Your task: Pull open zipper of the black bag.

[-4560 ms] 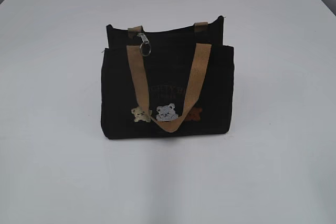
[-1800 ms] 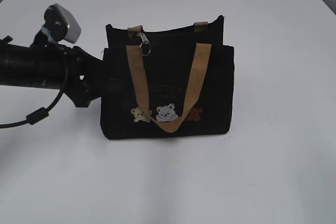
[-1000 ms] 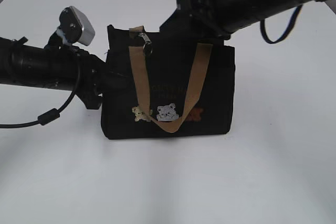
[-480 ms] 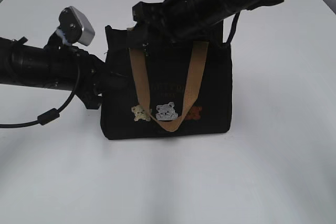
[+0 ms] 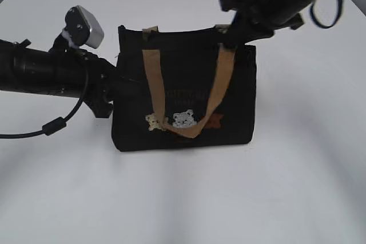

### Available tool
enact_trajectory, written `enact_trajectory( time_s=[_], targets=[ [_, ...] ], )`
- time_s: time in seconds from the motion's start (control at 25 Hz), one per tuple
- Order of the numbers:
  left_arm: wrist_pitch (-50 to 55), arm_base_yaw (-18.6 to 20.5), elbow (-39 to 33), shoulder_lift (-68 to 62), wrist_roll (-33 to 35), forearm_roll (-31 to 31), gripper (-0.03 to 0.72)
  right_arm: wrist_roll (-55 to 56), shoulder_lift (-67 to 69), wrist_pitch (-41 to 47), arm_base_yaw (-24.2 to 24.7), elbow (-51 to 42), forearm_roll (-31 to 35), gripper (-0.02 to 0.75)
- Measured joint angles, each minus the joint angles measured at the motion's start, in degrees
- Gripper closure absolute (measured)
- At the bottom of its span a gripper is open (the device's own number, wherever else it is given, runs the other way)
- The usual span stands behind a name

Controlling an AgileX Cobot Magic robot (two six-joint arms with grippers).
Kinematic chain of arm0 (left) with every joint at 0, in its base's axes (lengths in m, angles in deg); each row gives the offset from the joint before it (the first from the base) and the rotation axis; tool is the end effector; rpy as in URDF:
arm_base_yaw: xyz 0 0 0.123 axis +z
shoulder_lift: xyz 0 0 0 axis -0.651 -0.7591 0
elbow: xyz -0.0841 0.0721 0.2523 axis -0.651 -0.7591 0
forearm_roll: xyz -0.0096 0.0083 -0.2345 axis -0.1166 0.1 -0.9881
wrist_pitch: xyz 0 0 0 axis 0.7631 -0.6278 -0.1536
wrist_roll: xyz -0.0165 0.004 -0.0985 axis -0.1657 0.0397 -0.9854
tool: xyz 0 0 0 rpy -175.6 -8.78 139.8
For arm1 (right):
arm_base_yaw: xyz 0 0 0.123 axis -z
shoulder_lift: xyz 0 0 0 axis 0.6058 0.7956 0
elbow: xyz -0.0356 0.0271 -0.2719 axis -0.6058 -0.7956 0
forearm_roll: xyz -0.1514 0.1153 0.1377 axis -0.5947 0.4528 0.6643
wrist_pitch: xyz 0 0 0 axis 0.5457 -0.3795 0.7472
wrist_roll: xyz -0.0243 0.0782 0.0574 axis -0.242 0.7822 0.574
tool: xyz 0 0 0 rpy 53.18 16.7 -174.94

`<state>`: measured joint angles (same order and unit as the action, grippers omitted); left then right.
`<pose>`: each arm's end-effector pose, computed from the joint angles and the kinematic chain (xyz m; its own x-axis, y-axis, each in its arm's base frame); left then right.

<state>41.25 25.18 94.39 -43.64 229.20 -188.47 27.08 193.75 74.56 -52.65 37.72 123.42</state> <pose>0.3008 -0.1443 0.1710 -0.1012 0.5433 -0.8334 0.8970 0.4121 0.1598 0.3612 0.1422 0.2506 -0.8754 -0.1039 -0.4722 -0.3290 0.8436 0.4244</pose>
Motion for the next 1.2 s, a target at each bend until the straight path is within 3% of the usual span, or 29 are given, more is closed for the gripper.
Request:
enact_trajectory(
  time_s=[0.16,0.24,0.28,0.36,0.44,0.52,0.64,0.72,0.76,0.84,1.0,1.2],
  targets=[
    [0.5,-0.1,0.2,0.0,0.0,-0.1,0.624,3.4,-3.2,3.1,3.8,0.0,-4.0,0.704],
    [0.0,-0.1,0.2,-0.1,-1.1,0.0,0.62,1.8,-3.8,4.3,3.1,0.1,-3.3,0.589],
    [-0.4,-0.2,0.2,-0.1,-3.1,0.1,0.603,0.7,-4.0,6.2,2.5,0.1,-3.0,0.471],
    [-2.0,-0.2,0.2,0.0,-10.0,0.5,0.492,-0.7,-4.3,10.1,1.5,0.2,-2.9,0.293],
    [-4.2,-0.2,0.2,0.9,-24.3,7.3,0.361,-0.4,-5.2,14.3,1.3,0.3,-4.2,0.214],
    [-6.3,-0.2,0.2,2.5,-44.2,20.8,0.306,1.4,-6.7,19.5,1.3,0.0,-9.1,0.209],
    [-6.2,0.0,-0.3,6.7,-84.3,45.7,0.365,4.3,-12.6,22.1,1.3,-4.1,-16.2,0.23],
    [-5.9,0.5,-2.4,10.7,-102.4,60.0,0.394,5.5,-19.4,22.1,1.3,-9.7,-18.2,0.233],
    [-5.9,0.8,-4.1,13.7,-109.0,64.2,0.402,5.8,-23.7,22.0,1.3,-13.5,-18.7,0.234],
    [-5.7,0.8,-8.0,20.9,-116.6,70.4,0.408,6.0,-32.1,21.2,1.3,-21.4,-19.5,0.235],
    [-1.1,0.8,-15.5,41.2,-125.7,76.1,0.435,6.2,-49.8,20.1,1.3,-36.4,-22.4,0.236],
    [8.6,0.8,-16.5,70.6,-135.1,82.3,0.45,6.2,-71.2,19.8,1.3,-47.7,-24.2,0.236]
  ],
)
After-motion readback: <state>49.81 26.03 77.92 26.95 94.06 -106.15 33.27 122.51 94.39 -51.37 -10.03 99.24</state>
